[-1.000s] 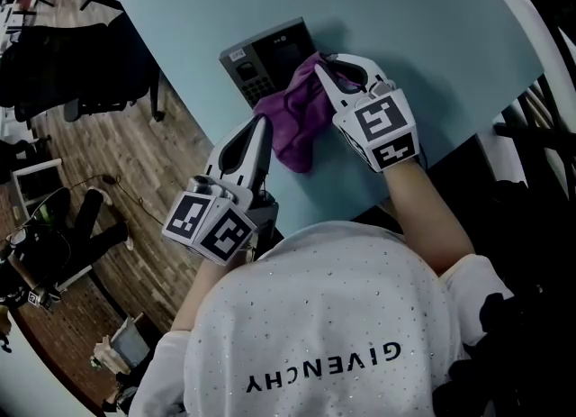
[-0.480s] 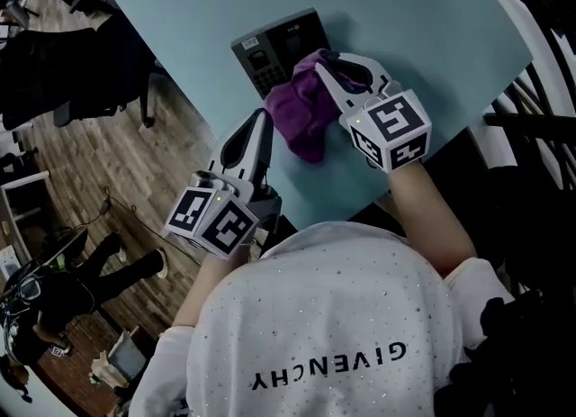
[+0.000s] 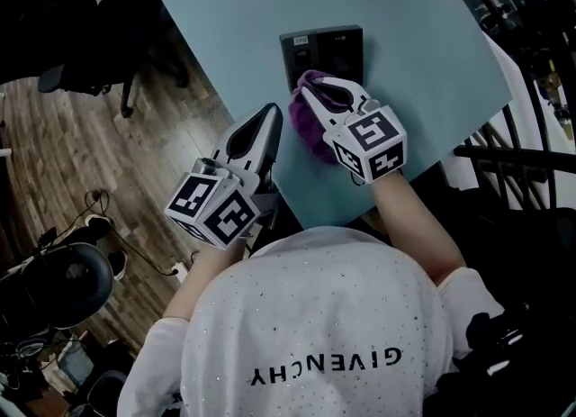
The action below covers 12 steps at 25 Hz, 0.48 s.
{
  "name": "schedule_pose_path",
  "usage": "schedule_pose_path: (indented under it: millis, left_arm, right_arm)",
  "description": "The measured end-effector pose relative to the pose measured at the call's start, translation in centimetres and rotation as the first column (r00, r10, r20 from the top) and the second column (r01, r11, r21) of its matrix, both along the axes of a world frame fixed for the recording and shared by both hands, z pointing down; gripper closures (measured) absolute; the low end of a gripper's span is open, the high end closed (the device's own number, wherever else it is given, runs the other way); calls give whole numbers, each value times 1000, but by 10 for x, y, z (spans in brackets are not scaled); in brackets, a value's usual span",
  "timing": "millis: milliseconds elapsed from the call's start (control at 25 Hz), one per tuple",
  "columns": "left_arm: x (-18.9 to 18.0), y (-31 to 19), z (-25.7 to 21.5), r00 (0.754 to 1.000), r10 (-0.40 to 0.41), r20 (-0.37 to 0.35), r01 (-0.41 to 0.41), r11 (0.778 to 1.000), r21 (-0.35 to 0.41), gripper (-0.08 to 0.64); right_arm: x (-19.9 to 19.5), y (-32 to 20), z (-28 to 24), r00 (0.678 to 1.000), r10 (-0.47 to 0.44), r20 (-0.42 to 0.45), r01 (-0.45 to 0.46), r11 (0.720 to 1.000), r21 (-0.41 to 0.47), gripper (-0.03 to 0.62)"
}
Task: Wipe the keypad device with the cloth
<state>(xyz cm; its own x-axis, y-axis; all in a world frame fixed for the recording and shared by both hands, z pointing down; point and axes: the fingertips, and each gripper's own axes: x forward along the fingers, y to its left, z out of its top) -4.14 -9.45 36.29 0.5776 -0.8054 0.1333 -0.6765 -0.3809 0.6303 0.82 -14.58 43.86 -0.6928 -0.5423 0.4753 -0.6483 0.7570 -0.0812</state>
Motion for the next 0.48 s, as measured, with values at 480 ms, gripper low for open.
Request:
schedule_pose_path:
  millis: [480]
  left_arm:
    - [-24, 3, 26, 998, 61, 12, -61, 998, 7, 560]
  right_arm:
    - [-8, 2, 33, 984, 8, -176, -11, 1000, -15, 560]
